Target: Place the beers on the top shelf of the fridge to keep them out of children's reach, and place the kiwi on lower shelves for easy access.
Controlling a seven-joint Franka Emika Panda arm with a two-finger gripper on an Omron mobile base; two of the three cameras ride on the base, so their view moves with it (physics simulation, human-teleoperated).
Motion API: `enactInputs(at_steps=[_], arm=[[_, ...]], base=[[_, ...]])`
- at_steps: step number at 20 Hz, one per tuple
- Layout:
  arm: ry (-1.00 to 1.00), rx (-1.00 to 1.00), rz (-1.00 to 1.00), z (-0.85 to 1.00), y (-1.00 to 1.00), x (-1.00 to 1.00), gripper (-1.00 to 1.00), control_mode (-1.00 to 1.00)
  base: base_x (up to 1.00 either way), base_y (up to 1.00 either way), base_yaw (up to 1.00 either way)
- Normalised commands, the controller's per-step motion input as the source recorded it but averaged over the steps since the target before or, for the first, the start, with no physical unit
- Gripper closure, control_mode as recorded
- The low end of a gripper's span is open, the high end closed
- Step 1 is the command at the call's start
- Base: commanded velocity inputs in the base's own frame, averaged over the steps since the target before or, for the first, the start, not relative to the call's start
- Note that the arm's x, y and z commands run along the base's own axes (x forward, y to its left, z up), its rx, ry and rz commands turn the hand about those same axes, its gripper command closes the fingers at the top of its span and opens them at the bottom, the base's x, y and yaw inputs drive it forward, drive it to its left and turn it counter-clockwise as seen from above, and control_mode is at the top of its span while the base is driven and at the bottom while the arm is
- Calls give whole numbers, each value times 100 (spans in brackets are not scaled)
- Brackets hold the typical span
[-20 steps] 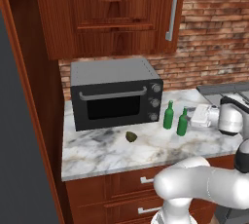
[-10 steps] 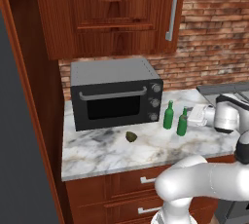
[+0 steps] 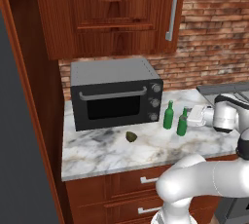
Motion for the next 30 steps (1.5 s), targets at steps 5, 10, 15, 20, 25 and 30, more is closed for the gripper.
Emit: enactInputs(at_steps=[5,10,15,20,25,30], arm=[[4,0,0,0,4,0,100,-100],[2,0,0,0,21,0,100,-100],[0,0,0,0,12,0,100,-100],[0,0,0,0,0,-3,100,-100],[0,0,0,56,0,-37,100,-100],[0,-2,0,90,0,-62,100,-100]], base=[[0,0,0],[0,0,0],[0,0,0],[0,0,0],[0,0,0],[0,0,0]])
